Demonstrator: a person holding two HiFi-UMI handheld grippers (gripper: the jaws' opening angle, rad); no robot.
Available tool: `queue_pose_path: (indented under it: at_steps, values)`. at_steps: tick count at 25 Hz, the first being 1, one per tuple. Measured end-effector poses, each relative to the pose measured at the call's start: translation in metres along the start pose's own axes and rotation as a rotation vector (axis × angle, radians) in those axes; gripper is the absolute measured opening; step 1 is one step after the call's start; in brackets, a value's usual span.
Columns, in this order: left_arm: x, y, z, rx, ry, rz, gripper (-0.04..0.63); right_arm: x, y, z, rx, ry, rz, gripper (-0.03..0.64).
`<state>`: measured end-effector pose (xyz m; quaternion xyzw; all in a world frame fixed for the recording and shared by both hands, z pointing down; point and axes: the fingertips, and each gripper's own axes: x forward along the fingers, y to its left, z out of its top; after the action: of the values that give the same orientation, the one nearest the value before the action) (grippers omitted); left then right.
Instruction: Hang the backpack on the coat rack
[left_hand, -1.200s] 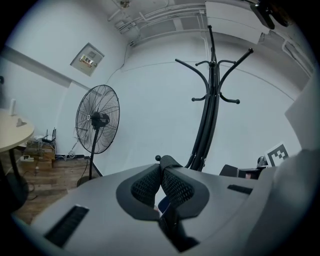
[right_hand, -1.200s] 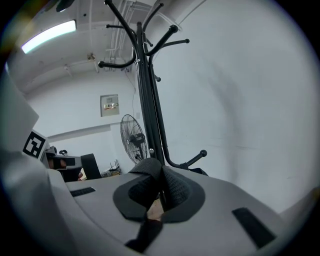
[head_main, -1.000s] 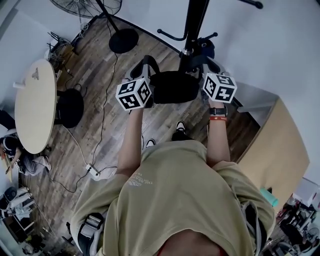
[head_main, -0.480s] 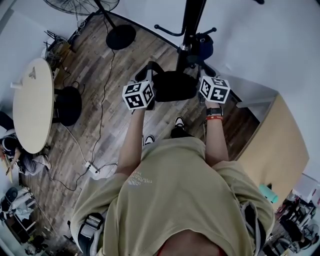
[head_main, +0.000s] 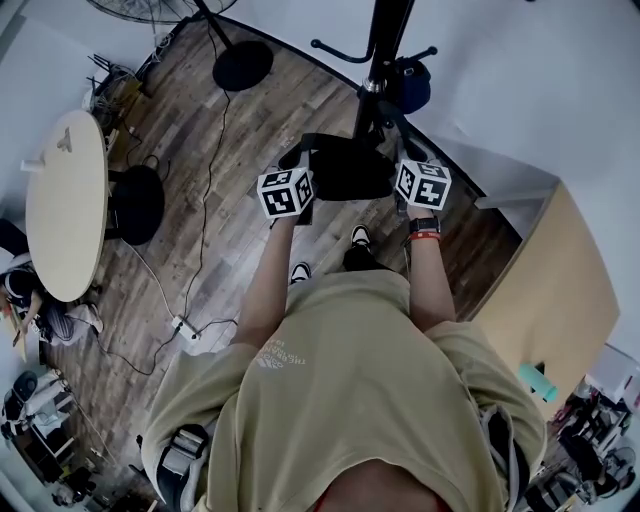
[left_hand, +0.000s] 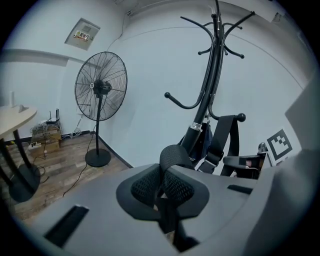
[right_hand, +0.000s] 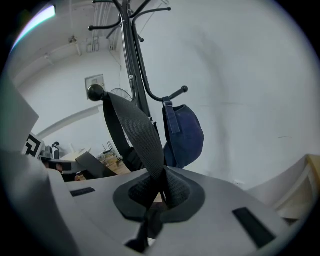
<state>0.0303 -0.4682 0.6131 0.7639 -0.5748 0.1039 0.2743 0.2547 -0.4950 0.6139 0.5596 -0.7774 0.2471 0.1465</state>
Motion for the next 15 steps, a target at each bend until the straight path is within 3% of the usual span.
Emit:
queue_pose_path:
  at_steps: [15]
  values:
    - [0.015, 0.010, -0.086, -0.031, 0.181, 0.018, 0.026, 0.006, -0.022, -0.092, 0.084, 0.128, -0.064, 0.017]
